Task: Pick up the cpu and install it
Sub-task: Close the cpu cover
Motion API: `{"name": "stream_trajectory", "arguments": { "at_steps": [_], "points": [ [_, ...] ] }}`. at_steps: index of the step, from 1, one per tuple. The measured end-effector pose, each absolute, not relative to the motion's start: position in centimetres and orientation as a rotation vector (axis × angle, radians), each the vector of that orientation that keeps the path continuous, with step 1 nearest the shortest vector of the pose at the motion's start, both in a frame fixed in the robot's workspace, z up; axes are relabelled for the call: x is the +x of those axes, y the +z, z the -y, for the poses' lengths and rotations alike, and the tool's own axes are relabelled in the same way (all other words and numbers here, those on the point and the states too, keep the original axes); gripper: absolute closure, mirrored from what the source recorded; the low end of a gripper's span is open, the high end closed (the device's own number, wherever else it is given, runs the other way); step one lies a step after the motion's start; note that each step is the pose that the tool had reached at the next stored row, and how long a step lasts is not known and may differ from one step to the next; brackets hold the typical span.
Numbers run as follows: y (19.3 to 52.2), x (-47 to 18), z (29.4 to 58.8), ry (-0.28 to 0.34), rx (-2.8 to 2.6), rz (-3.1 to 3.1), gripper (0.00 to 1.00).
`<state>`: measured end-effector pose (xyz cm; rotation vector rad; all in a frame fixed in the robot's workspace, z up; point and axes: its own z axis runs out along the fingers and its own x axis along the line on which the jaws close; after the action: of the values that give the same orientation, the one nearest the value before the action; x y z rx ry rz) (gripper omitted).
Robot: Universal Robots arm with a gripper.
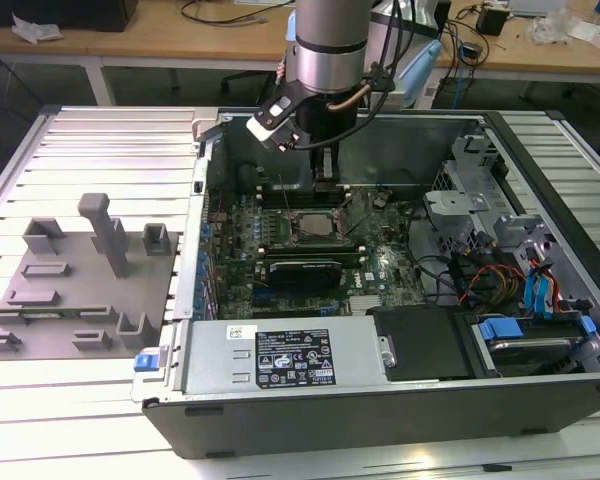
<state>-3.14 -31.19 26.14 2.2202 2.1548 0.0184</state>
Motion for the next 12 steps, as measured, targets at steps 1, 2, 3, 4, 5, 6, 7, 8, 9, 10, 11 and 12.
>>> {"name": "stream_trajectory", "arguments": {
  "at_steps": [1, 2, 3, 4, 5, 6, 7, 8, 9, 10, 11, 12],
  "points": [
    [26.2, -3.1, 31.2, 0.018, 2.220, -2.155, 0.89],
    [26.2, -3.1, 31.2, 0.018, 2.220, -2.155, 0.89],
    [26.2, -3.1, 31.2, 0.018, 2.220, -2.155, 0.89],
    [26.3, -3.1, 31.2, 0.018, 2.220, -2.155, 0.89],
    [26.4, -3.1, 31.2, 0.018, 2.220, -2.155, 0.89],
    [26.5, -3.1, 31.2, 0.018, 2.220, -2.155, 0.89],
    [26.6, -3.1, 31.2, 0.018, 2.220, -2.155, 0.89],
    [26.8, -3.1, 31.2, 0.018, 2.220, -2.155, 0.89],
    [27.0, -3.1, 31.2, 0.018, 2.220, -2.155, 0.89],
    [27.1, -3.1, 31.2, 0.018, 2.220, -2.155, 0.89],
    [27.2, -3.1, 31.2, 0.018, 2.220, -2.155, 0.89],
    [27.3, -3.1, 31.2, 0.018, 2.220, -2.155, 0.89]
  ]
}}
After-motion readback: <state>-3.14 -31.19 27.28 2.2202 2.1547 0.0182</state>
